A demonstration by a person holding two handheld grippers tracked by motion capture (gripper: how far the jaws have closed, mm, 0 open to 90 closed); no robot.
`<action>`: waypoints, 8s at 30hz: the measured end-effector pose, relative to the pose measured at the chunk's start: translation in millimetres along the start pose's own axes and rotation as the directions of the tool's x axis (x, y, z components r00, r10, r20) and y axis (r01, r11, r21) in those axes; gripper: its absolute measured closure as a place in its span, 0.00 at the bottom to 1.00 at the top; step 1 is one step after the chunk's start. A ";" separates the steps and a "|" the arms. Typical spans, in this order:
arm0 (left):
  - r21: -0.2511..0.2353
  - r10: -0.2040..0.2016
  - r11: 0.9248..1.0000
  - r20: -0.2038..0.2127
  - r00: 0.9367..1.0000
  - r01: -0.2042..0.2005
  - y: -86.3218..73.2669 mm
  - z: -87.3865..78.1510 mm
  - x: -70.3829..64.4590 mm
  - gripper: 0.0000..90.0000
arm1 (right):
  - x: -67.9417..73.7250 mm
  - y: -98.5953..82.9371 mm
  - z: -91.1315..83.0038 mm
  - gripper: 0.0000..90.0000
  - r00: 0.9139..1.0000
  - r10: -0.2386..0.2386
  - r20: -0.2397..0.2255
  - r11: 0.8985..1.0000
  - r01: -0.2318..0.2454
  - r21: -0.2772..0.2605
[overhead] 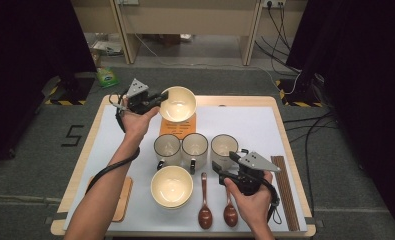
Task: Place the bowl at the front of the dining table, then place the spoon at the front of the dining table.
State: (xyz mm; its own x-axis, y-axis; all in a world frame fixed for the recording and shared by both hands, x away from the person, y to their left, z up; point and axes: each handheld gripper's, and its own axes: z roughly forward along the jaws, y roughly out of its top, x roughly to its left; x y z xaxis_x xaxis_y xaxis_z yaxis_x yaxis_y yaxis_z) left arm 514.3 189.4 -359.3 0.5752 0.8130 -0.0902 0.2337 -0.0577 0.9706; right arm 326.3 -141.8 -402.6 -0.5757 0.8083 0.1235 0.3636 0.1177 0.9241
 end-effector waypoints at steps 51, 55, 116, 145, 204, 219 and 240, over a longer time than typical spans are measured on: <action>0.186 -0.101 0.976 -0.086 0.991 0.116 -44.3 71.1 38.3 0.92 | -4.3 -2.1 -1.2 0.34 1.000 0.007 0.003 1.000 -0.007 0.007; 0.212 -0.105 0.969 -0.091 0.990 0.122 -49.9 74.3 41.4 0.92 | -4.9 -1.9 -1.7 0.34 1.000 0.006 0.005 1.000 -0.006 0.003; 0.284 -0.173 0.938 -0.109 0.979 0.197 -80.0 101.6 53.7 0.92 | -7.2 -3.5 -1.4 0.34 1.000 0.009 0.008 1.000 -0.009 0.008; 0.247 -0.214 0.941 -0.095 0.972 0.231 -74.7 95.2 59.9 0.65 | -7.0 -5.4 0.2 0.34 1.000 0.005 0.013 1.000 -0.005 0.022; 0.198 -0.163 0.966 -0.040 0.986 0.168 -45.3 0.7 37.3 0.27 | -12.1 -10.8 2.4 0.34 0.999 0.002 0.041 0.997 -0.006 0.080; 0.178 -0.159 0.971 -0.029 0.987 0.162 -56.0 -37.8 30.0 0.27 | -9.6 -15.0 6.0 0.32 0.997 -0.006 0.077 0.991 -0.005 0.132; 0.147 -0.173 0.974 -0.023 0.985 0.175 -76.7 -75.1 23.3 0.25 | -10.7 -16.1 3.2 0.37 0.995 0.006 0.100 0.990 -0.020 0.138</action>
State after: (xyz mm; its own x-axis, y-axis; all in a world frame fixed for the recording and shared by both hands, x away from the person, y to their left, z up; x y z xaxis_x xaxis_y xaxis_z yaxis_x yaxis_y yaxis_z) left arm 450.8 256.3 -419.1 0.5078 0.8238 -0.2520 0.4432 0.0010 0.8964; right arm 329.0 -150.5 -420.0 -0.4970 0.8628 0.0925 0.4725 0.1797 0.8628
